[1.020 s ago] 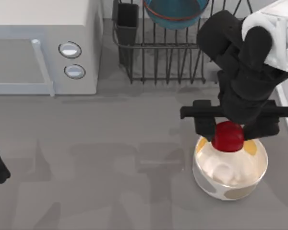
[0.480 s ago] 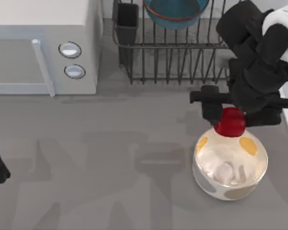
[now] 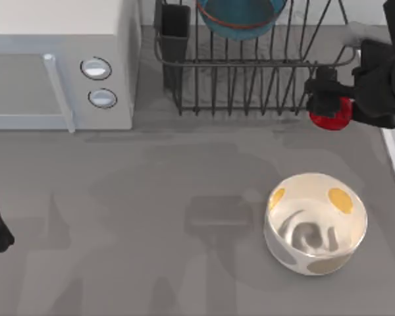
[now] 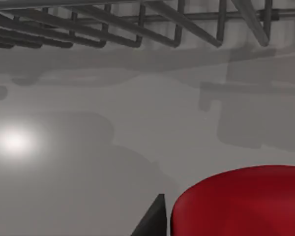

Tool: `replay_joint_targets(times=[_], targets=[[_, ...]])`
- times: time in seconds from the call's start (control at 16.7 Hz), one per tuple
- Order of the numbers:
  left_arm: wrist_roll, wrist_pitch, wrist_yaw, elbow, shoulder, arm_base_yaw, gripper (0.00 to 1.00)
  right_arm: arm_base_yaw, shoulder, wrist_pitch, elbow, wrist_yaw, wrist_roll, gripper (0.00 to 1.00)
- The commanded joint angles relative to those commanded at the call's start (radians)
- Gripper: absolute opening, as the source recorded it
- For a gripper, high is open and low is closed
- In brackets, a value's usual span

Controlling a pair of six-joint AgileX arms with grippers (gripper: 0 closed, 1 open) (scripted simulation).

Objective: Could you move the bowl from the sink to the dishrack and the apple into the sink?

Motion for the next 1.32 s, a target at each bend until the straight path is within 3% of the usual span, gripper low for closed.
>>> replay_joint_targets(times=[0.72, 1.02, 1.32], targets=[[0.0, 0.0, 0.0, 0.0, 0.0, 0.0, 1.0, -0.585, -0.13, 1.076, -0.442, -0.21, -0.218, 0.0], [0.0, 0.0, 0.0, 0.0, 0.0, 0.0, 1.0, -0.76, -0.22, 1.29, -0.561, -0.267, -0.306, 0.0], [0.0, 0.0, 0.0, 0.0, 0.0, 0.0, 1.0, -0.779, -0.226, 1.311, -0.572, -0.274, -0.314, 0.0]])
